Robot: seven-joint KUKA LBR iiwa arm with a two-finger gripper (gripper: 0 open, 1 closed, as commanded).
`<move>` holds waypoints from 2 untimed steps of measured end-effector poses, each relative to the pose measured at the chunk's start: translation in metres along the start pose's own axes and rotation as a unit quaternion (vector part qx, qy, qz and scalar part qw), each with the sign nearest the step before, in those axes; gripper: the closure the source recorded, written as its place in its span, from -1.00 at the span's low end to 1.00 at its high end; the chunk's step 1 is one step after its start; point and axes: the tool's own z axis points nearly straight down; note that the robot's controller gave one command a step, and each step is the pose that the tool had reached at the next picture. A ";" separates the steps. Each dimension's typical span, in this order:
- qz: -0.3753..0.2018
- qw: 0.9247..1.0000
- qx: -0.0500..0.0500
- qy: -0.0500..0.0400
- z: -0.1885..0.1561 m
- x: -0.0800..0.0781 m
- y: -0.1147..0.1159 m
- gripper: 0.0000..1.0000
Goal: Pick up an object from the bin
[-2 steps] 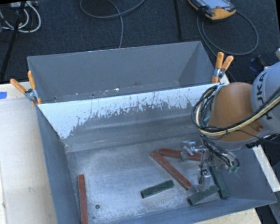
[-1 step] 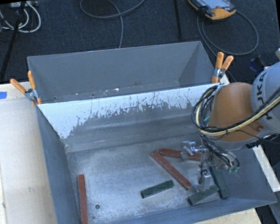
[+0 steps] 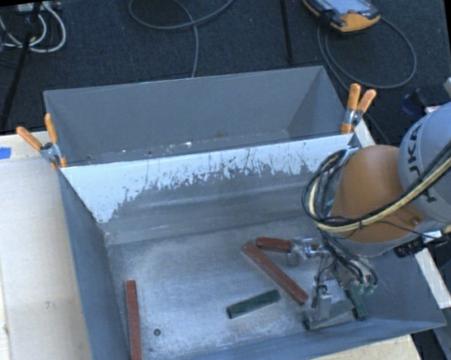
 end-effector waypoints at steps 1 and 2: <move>0.000 1.000 -0.001 0.001 -0.006 0.007 0.027 -1.00; -0.070 0.998 -0.001 -0.001 -0.001 0.000 0.034 -1.00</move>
Offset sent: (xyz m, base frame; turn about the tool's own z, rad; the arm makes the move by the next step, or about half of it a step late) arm 0.0078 0.0370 -0.0067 -0.0179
